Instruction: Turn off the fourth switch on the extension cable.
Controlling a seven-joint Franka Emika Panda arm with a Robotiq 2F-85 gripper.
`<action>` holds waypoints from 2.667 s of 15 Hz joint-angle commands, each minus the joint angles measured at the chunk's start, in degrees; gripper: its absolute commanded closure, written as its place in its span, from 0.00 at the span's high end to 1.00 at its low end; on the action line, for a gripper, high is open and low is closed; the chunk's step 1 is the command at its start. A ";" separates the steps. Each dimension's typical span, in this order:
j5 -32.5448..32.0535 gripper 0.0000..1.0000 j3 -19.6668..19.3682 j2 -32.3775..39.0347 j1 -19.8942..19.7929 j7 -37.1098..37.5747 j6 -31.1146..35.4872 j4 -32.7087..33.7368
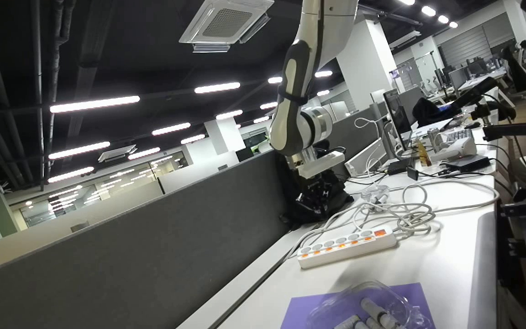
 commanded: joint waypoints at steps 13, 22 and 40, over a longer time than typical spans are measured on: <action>-0.49 0.00 -4.72 7.20 1.27 7.50 5.28 -0.33; 3.68 0.00 -3.41 9.79 0.27 6.47 7.69 1.29; 6.88 0.00 -2.60 15.03 0.30 6.32 6.17 6.28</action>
